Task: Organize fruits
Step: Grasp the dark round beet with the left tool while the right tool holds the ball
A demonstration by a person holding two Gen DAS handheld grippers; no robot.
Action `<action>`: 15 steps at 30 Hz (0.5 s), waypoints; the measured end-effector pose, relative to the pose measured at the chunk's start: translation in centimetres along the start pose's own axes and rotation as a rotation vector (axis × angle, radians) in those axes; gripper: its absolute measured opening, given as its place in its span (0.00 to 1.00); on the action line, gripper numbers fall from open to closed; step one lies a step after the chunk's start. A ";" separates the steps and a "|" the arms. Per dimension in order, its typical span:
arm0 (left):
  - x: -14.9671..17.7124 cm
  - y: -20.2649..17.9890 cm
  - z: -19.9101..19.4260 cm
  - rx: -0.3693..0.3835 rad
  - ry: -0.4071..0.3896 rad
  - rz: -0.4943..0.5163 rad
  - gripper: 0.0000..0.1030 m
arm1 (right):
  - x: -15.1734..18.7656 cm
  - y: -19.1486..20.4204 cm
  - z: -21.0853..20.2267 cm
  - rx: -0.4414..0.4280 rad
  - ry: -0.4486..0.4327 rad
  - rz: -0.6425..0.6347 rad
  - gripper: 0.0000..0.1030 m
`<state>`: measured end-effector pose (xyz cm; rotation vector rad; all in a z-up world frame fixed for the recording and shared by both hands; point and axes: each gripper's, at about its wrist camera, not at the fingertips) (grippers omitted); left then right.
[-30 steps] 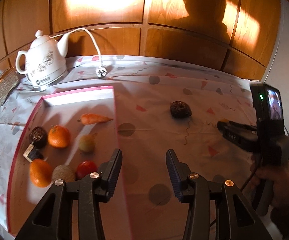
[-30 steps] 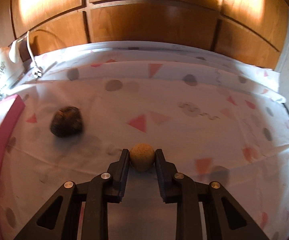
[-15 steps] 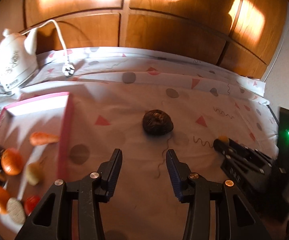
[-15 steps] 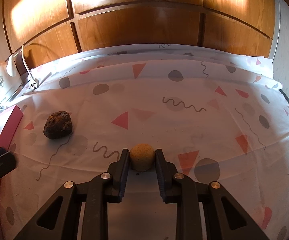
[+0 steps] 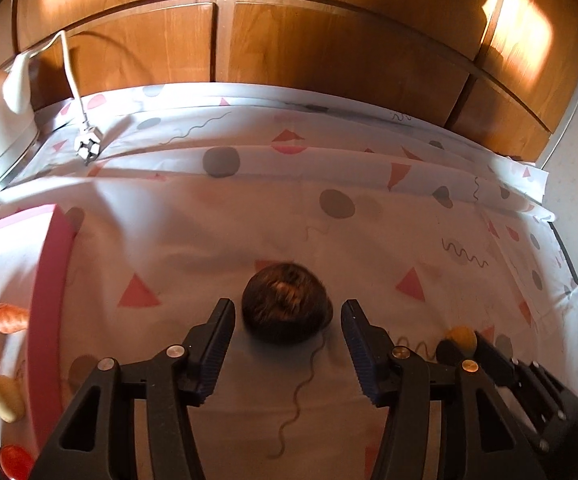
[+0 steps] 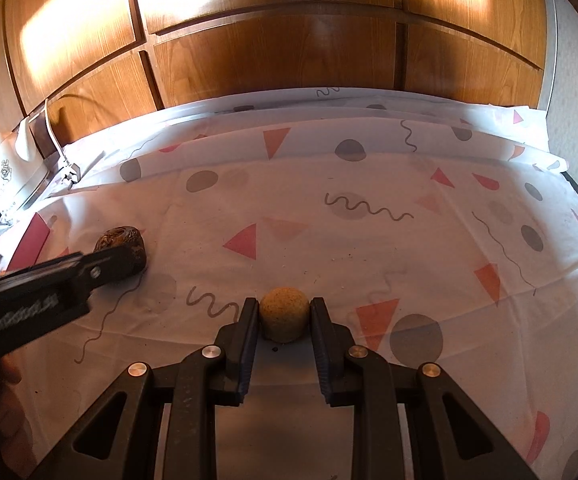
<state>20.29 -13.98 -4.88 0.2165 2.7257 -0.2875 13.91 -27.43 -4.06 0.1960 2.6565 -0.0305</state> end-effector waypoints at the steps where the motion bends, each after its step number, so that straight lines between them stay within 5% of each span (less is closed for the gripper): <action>1: -0.3 -0.1 0.2 0.000 0.002 -0.002 0.55 | 0.0 0.0 0.0 0.000 0.000 0.000 0.25; 15: 3.0 0.5 -1.0 -0.024 -0.021 0.034 0.49 | 0.0 0.2 0.1 0.011 0.003 -0.005 0.25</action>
Point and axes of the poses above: each gripper's, at about its wrist camera, not at the fingertips, and z roughly the way its jaws point, y to its left, x to its underside, and after that the axes turned 13 degrees about y, right-handed
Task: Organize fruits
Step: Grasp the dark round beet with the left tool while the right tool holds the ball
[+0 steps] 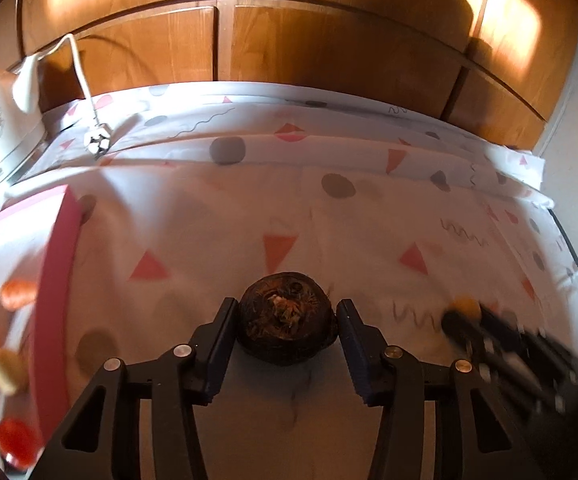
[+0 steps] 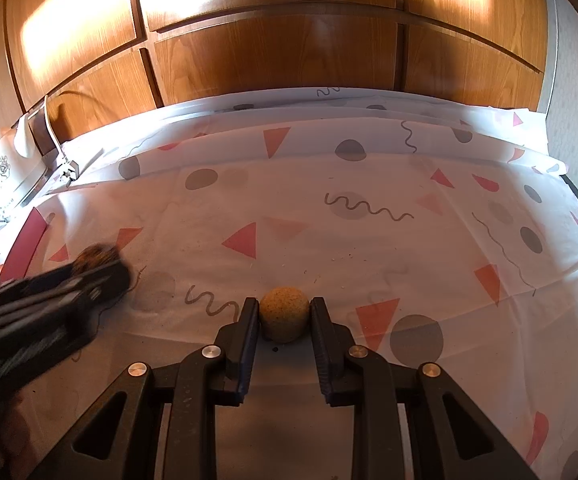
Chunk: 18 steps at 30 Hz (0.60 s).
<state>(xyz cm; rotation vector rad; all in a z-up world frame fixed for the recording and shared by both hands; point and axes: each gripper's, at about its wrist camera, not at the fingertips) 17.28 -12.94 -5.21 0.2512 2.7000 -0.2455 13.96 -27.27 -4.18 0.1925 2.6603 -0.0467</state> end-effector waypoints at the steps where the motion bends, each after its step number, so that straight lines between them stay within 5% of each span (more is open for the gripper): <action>1: 0.7 0.2 -0.4 -0.003 -0.003 0.003 0.49 | 0.0 0.0 0.0 0.000 0.002 -0.001 0.25; 11: 7.0 1.1 -2.8 -0.027 -0.051 0.036 0.49 | 0.1 0.2 0.1 0.017 0.005 -0.009 0.25; 18: 7.2 1.4 -2.6 -0.013 -0.066 0.036 0.49 | 0.0 0.2 0.1 0.020 0.008 -0.011 0.25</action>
Point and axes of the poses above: each gripper's, at about its wrist camera, not at the fingertips, and z roughly the way its jaws point, y to its left, x to its underside, and after that the axes turned 13 degrees about y, right-handed
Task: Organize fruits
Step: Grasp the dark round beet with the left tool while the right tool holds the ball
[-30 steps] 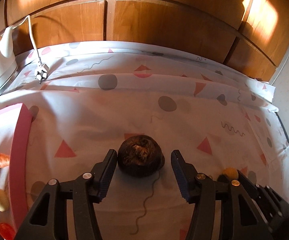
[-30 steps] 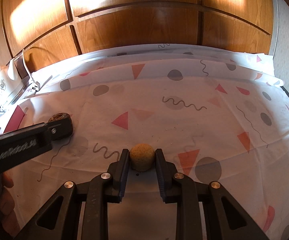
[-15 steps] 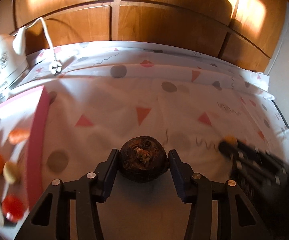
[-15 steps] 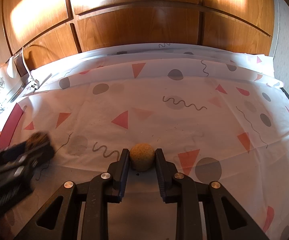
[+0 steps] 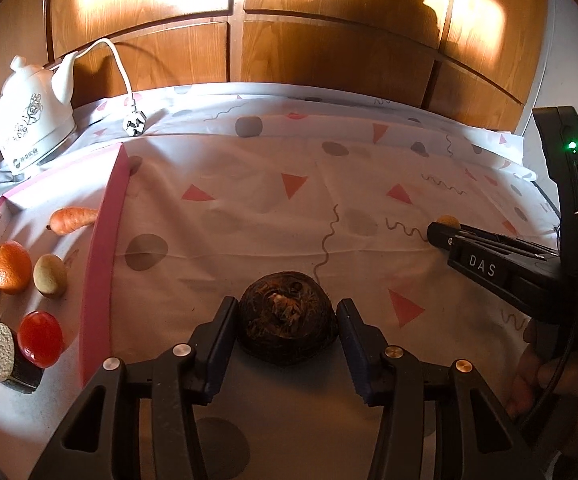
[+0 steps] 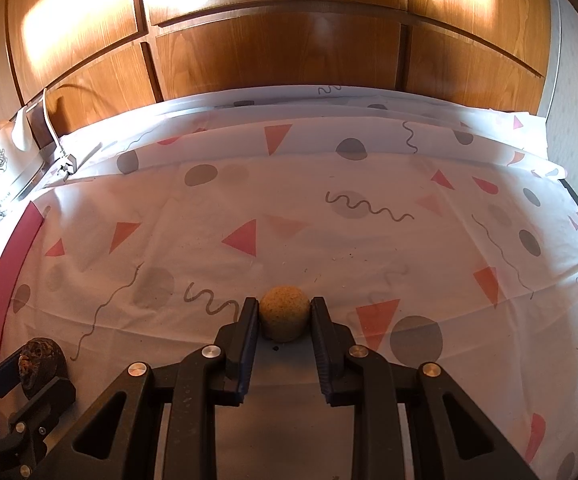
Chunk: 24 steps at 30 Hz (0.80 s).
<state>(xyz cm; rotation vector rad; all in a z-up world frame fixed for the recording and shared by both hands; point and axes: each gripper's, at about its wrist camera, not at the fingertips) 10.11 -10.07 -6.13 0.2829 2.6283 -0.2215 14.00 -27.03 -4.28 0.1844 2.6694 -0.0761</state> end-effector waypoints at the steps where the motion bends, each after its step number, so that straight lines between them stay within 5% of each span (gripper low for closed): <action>1: 0.0 0.0 0.0 0.001 -0.002 0.000 0.49 | 0.0 0.0 0.0 0.000 0.000 0.000 0.25; 24: 0.3 0.2 -1.0 0.004 -0.004 -0.027 0.49 | 0.0 0.0 0.0 0.006 -0.001 -0.002 0.25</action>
Point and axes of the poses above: each gripper's, at about its wrist camera, not at the fingertips, and z roughly the way its jaws point, y to its left, x to its underside, and after that the axes turned 13 degrees about y, right-handed
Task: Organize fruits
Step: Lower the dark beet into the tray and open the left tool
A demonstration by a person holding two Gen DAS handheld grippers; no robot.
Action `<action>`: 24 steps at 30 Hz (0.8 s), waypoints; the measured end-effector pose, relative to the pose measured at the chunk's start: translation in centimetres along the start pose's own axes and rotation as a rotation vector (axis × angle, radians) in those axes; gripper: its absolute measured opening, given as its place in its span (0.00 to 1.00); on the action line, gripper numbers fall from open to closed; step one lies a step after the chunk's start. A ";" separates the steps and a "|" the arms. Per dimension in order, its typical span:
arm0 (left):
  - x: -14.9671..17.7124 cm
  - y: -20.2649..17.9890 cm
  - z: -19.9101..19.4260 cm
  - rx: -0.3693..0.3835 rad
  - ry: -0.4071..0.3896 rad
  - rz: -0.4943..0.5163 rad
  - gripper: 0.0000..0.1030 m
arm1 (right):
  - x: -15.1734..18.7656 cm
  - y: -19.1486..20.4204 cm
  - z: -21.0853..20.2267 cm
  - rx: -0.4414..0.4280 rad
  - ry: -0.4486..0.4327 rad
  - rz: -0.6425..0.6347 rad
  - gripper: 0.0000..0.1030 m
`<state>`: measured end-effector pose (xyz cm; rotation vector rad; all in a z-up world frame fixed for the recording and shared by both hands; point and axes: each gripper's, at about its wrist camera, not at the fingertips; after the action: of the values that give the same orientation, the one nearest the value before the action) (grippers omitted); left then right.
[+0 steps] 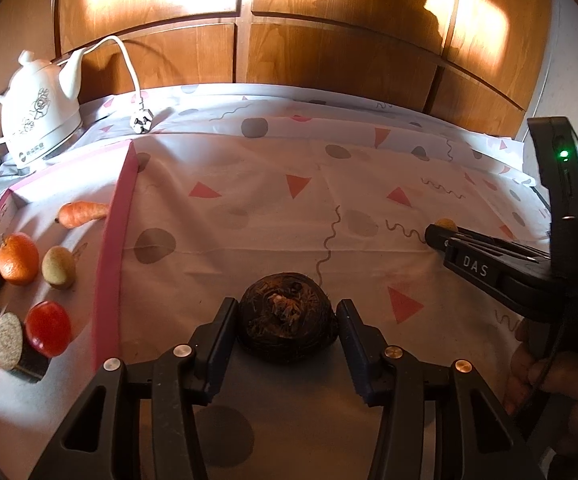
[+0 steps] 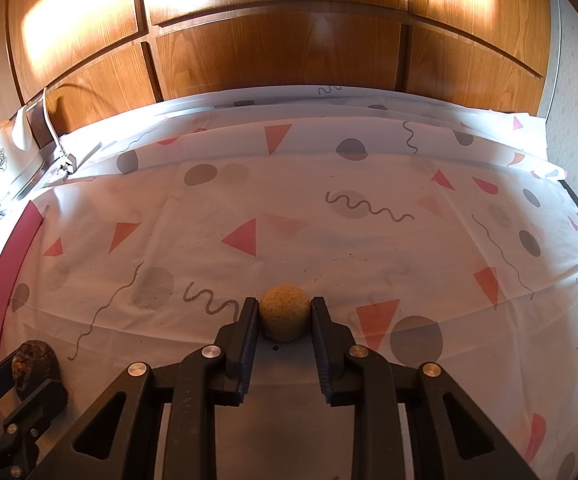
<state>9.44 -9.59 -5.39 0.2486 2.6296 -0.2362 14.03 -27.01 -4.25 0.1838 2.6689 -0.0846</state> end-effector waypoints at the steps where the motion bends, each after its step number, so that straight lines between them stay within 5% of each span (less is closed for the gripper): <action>1: 0.1 0.0 -0.2 0.000 -0.002 -0.002 0.49 | 0.0 0.0 0.0 0.001 0.000 0.000 0.25; 12: 0.7 2.0 -6.1 -0.022 -0.099 -0.032 0.49 | 0.0 0.3 0.1 0.019 0.000 -0.009 0.25; 24: 2.3 8.5 -8.9 -0.116 -0.131 -0.168 0.49 | -0.1 1.1 0.1 0.076 0.004 -0.039 0.25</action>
<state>5.30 0.86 0.17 -0.0266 2.5242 -0.1493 14.29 -25.98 -4.34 0.1560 2.6753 -0.1985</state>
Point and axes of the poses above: each gripper's, at about its wrist camera, not at the fingertips, and z roughly the way its jaws point, y to its left, x to its underside, and after that the axes turned 13 degrees about y, right-handed
